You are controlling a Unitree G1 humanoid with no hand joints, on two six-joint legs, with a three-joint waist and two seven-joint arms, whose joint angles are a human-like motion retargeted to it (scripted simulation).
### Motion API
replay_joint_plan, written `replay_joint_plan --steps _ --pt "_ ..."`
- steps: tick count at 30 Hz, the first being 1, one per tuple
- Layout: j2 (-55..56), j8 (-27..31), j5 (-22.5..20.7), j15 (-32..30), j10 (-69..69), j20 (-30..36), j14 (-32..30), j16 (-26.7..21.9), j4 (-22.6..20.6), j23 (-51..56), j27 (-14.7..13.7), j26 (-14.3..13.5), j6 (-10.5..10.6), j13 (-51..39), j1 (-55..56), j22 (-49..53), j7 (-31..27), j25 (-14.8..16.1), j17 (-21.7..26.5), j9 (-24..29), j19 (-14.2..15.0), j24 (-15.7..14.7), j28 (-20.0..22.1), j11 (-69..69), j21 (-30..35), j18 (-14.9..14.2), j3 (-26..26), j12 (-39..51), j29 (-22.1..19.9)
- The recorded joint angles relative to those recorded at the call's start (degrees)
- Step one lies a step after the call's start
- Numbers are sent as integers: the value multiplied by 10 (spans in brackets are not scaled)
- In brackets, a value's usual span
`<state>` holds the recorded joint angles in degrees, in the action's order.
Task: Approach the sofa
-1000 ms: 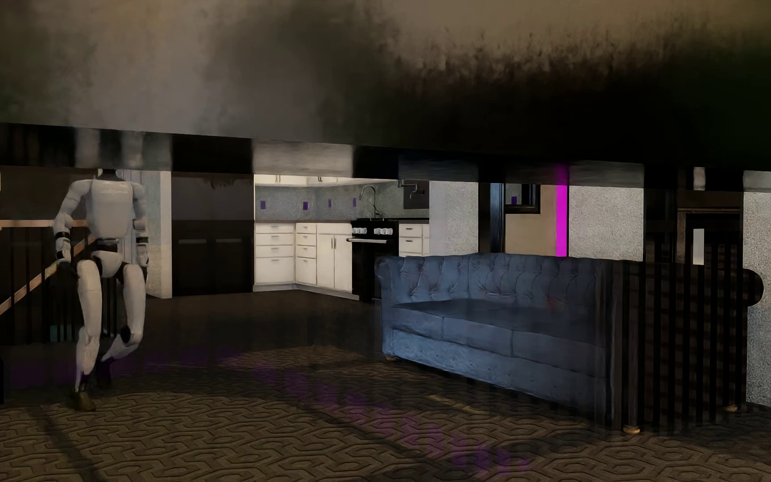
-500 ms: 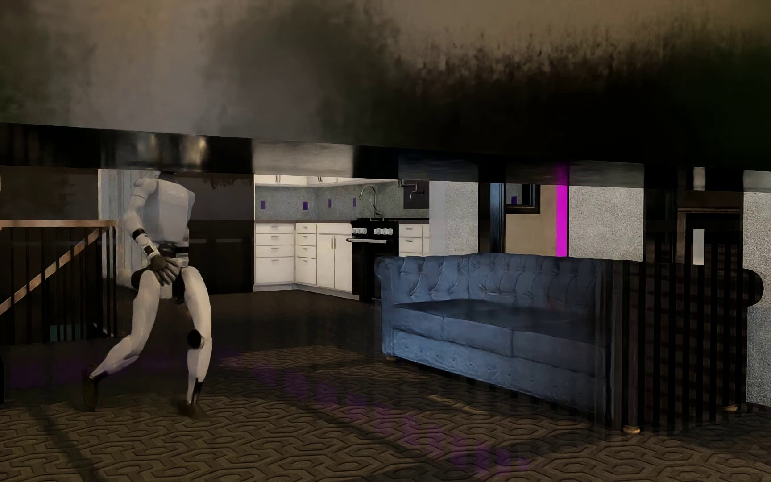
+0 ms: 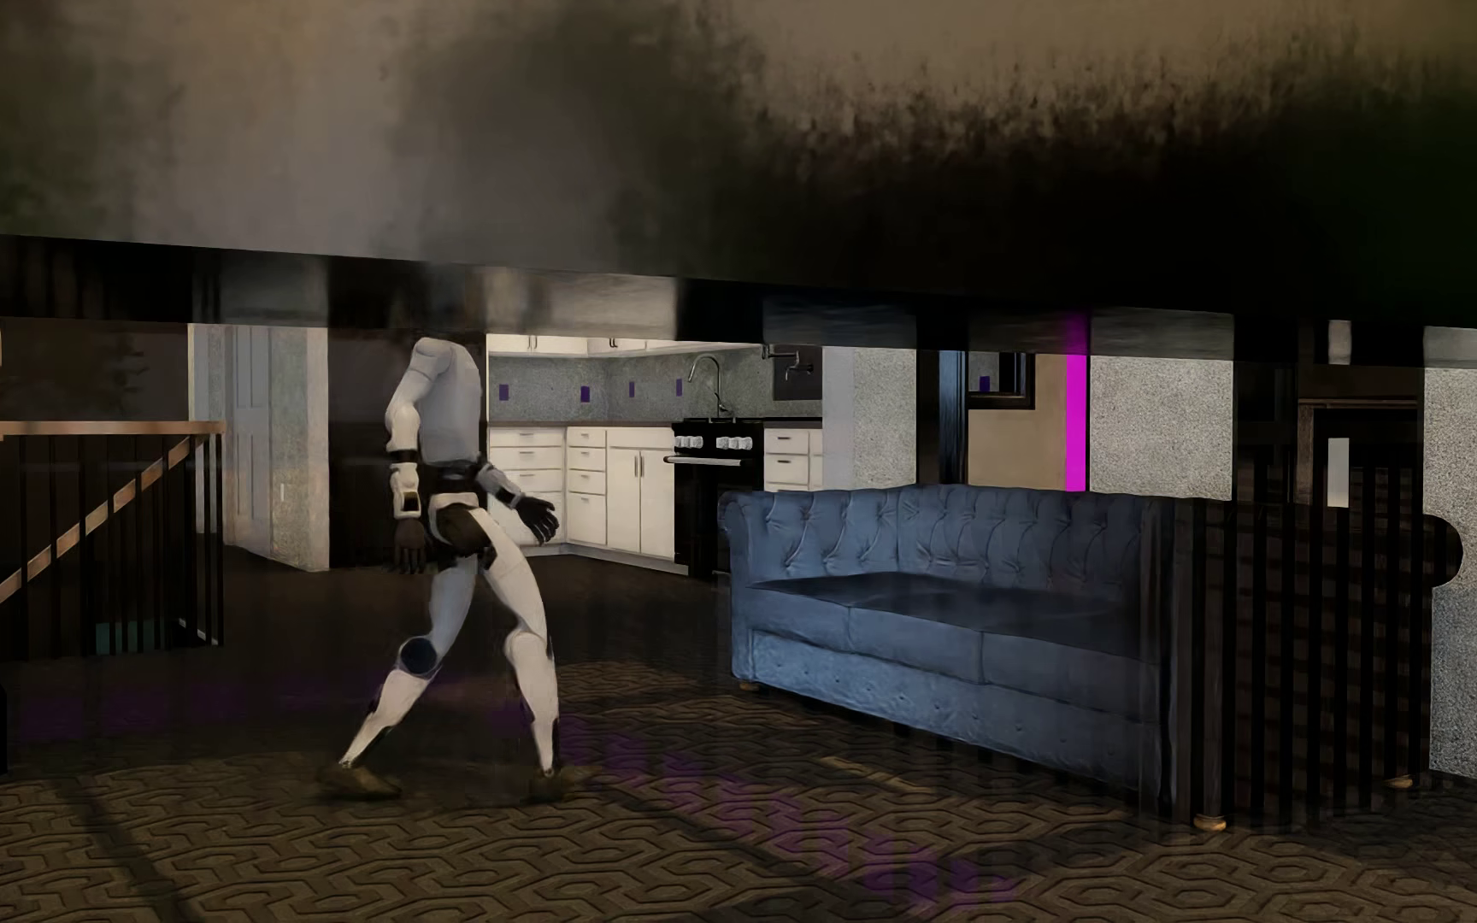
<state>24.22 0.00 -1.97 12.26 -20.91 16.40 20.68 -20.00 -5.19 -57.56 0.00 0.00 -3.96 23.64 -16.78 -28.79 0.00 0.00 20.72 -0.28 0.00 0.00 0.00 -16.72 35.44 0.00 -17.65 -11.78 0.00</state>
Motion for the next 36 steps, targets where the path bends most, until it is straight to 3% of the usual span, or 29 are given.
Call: replay_joint_plan --steps 1,3,4,6,7,9,10,12,14,17,19,21,23,25,28,31,32,36 --pt "11 0 -5 4 -2 10 2 1 3 1 0 0 -4 -9 -17 -14 0 0 1 -4 0 0 0 5 -16 0 1 -13 0" --pt "42 0 -16 -282 -21 40 -16 17 21 -6 0 0 9 -33 -34 -95 0 0 10 -15 0 0 0 -74 -53 0 -3 -35 0" --pt "54 0 -26 -303 -46 64 -41 36 37 -22 0 0 30 -51 -37 -171 0 0 15 -15 0 0 0 -114 -69 0 -2 -39 0" --pt "31 0 -46 -260 -137 142 -131 69 74 -67 0 0 76 -101 -16 -321 0 0 21 0 0 0 0 -177 -103 0 6 -43 0" --pt "-1 0 -49 -231 -206 208 -192 66 90 -75 0 0 88 -124 25 -344 0 0 21 7 0 0 0 -177 -143 0 6 -50 0" --pt "-62 0 -57 -175 -372 264 -324 29 105 -47 0 0 97 -153 156 -309 0 0 25 21 0 0 0 -151 -193 0 27 -61 0" --pt "-86 0 -56 -154 -449 245 -327 10 102 -14 0 0 96 -155 214 -287 0 0 32 27 0 0 0 -146 -210 0 54 -67 0" --pt "-124 0 -58 -130 -549 148 -215 -7 93 59 0 0 95 -164 298 -261 0 0 56 46 0 0 0 -149 -227 0 122 -76 0" --pt "-157 0 -54 -105 -567 48 -149 -1 93 109 0 0 99 -184 354 -236 0 0 83 56 0 0 0 -161 -251 0 171 -84 0" --pt "-192 0 -49 -78 -418 -41 -160 30 87 131 0 0 89 -232 377 -227 0 0 81 56 0 0 0 -156 -318 0 211 -70 0" --pt "-208 0 -38 -83 -266 -3 -159 42 75 154 0 0 76 -254 343 -241 0 0 65 54 0 0 0 -149 -338 0 218 -53 0" --pt "-217 0 -29 -88 -158 94 -144 45 60 188 0 0 64 -263 299 -237 0 0 50 47 0 0 0 -140 -309 0 212 -38 0" --pt "-226 0 -27 -71 -90 153 -141 51 46 215 0 0 58 -270 252 -234 0 0 40 38 0 0 0 -125 -238 0 196 -26 0" --pt "-241 0 -24 -37 -49 162 -109 45 37 219 0 0 52 -275 218 -250 0 0 27 30 0 0 0 -102 -152 0 179 -16 0" --pt "-256 0 -16 -10 -22 182 -68 17 22 117 0 0 36 -278 183 -277 0 0 -29 26 0 0 0 -76 -32 0 169 18 0" --pt "-247 0 -11 -21 -22 165 -54 6 18 36 0 0 42 -275 162 -281 0 0 -50 28 0 0 0 -81 167 0 189 65 0" --pt "-247 0 -10 -18 -22 151 -53 5 17 43 0 0 46 -269 158 -270 0 0 -44 30 0 0 0 -82 195 0 193 76 0" --pt "-255 0 -10 -9 -9 105 -41 13 16 66 0 0 54 -248 154 -210 0 0 -19 26 0 0 0 -76 88 0 171 90 0"
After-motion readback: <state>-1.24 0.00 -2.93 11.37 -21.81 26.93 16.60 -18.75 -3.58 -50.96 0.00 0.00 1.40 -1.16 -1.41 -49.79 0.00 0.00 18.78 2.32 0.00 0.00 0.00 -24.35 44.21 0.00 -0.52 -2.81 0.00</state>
